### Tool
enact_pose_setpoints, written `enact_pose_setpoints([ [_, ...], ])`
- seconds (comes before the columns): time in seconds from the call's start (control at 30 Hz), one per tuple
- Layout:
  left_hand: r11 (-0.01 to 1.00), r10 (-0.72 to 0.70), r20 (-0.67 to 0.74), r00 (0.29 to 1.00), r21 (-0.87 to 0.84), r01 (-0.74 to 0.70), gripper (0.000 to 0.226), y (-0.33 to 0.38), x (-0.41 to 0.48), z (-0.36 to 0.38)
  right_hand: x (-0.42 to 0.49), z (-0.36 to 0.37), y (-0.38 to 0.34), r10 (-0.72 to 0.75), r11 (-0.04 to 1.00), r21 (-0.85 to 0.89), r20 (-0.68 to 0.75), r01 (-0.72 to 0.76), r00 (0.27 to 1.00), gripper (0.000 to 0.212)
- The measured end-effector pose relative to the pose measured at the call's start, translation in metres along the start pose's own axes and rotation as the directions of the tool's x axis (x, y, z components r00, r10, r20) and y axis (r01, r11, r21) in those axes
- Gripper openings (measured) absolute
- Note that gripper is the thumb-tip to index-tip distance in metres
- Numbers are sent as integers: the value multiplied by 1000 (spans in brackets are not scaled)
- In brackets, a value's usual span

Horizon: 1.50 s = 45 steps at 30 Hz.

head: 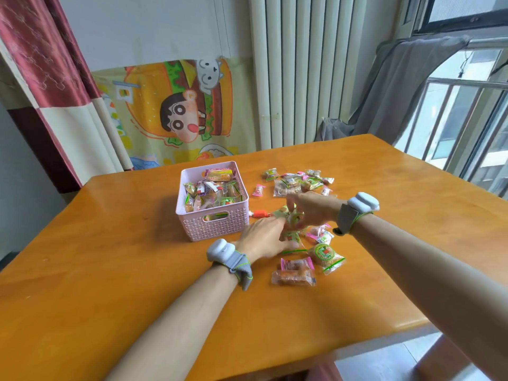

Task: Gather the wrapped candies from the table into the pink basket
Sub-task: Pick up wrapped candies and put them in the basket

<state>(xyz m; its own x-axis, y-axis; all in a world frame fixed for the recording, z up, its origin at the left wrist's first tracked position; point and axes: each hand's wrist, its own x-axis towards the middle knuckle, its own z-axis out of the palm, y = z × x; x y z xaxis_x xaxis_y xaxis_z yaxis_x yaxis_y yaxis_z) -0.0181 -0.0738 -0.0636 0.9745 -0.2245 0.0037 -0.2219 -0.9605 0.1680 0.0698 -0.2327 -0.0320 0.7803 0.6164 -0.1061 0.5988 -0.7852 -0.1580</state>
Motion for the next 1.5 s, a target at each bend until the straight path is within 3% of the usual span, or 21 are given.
enact_pose_setpoints([
  [0.2, 995, 8, 15, 1000, -95, -7, 59, 1, 10, 1, -6, -13, 15, -12, 989, 146, 9, 10, 1000, 39],
  [0.37, 989, 42, -52, 998, -141, -49, 34, 10, 18, -6, -14, -25, 29, 11, 1000, 13, 174, -14, 985, 32],
  [0.53, 981, 8, -49, 999, -194, -18, 36, 24, 24, -6, -20, -16, 35, 25, 997, -75, 270, -5, 963, 38],
  [0.63, 983, 10, -68, 998, -180, -22, 33, 28, 25, -5, -17, -3, 36, 51, 995, -96, 202, -32, 978, 29],
  [0.83, 980, -20, -100, 995, -198, -1, 14, 34, 28, -3, -4, 13, 42, 43, 996, 73, 77, -49, 996, 18],
  [0.97, 976, -103, -109, 989, -202, 79, 41, 45, 35, 6, 1, 12, 46, 93, 971, 212, 69, -106, 993, 20],
  [1.13, 982, -154, -101, 983, -125, 141, 76, 61, 44, 11, 0, 12, 52, 169, 966, 202, -28, -160, 985, 16],
  [1.2, 983, -158, -68, 985, -104, 150, 79, 65, 46, 13, 0, 13, 55, 185, 955, 245, -53, -167, 981, 17],
  [1.33, 975, -181, -54, 982, -141, 172, 50, 61, 54, 17, -1, 11, 58, 177, 944, 295, -69, -149, 982, 22],
  [1.5, 975, -140, 8, 990, -172, 139, 33, 48, 56, 13, 2, 4, 56, 190, 904, 407, -105, -132, 976, 26],
])
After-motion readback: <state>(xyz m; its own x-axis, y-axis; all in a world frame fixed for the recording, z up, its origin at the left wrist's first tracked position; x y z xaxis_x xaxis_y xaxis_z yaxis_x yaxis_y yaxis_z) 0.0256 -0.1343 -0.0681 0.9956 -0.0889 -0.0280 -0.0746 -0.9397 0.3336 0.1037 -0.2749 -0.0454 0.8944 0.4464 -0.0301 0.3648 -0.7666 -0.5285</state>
